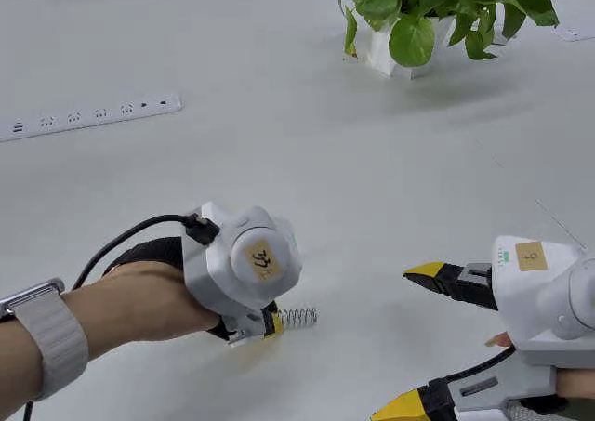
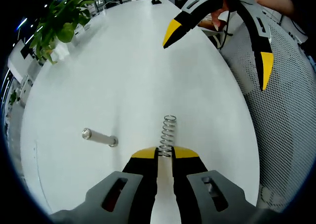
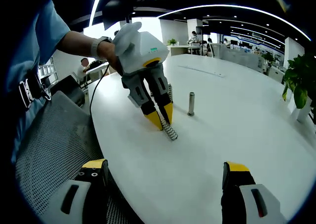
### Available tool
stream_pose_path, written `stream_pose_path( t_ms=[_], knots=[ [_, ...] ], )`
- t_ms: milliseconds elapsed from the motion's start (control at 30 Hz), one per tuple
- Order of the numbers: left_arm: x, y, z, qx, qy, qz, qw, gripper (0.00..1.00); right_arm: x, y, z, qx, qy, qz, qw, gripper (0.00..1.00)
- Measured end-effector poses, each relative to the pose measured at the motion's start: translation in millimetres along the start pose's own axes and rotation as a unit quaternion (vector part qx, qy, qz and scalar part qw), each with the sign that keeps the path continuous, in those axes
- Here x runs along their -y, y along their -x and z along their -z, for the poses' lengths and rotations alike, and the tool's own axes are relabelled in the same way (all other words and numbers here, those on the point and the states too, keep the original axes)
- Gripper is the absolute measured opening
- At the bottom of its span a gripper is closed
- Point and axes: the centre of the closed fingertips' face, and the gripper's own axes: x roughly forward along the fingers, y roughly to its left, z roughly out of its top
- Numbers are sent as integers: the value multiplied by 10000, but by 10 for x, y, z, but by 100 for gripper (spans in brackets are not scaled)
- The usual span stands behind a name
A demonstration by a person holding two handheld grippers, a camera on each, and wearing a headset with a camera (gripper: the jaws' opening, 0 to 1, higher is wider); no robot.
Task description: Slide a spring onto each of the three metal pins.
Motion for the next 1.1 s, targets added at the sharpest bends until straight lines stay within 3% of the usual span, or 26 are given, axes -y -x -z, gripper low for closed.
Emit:
stream_pose_path(
  t_ms=[267, 400, 567, 667, 767, 833, 900, 933, 1067, 1100],
  knots=[
    [-2, 26, 21, 598, 756, -234, 9951, 7, -2, -1, -17, -2, 18, -9, 10000, 96],
    [24, 45, 50, 806, 862, -322, 9925, 7, -9, -7, -46, 7, 43, -15, 10000, 96],
    [45, 82, 77, 1088, 1174, -443, 9861, 7, -8, -18, -71, 7, 66, -21, 10000, 96],
    [64, 141, 63, 1335, 1422, -486, 9796, 7, -23, -25, -84, -1, 90, -41, 10000, 96],
    [91, 217, 43, 1528, 1521, -536, 9750, 7, -38, -32, -103, -12, 125, -55, 9999, 95],
    [110, 258, 51, 1562, 1539, -574, 9740, 7, -48, -39, -121, -5, 157, -62, 9999, 95],
    [128, 320, 48, 1687, 1630, -638, 9700, 7, -54, -42, -139, -85, 354, -26, 9993, 94],
    [134, 360, 40, 1797, 1720, -687, 9661, 7, -73, -44, -166, -80, 372, -43, 9993, 94],
    [203, 453, 48, 1980, 1753, -685, 9620, 7, -97, -42, -282, -16, 488, -85, 9988, 94],
    [232, 486, 40, 2082, 1803, -655, 9591, 7, -103, -43, -316, -8, 537, -92, 9985, 94]
  ],
)
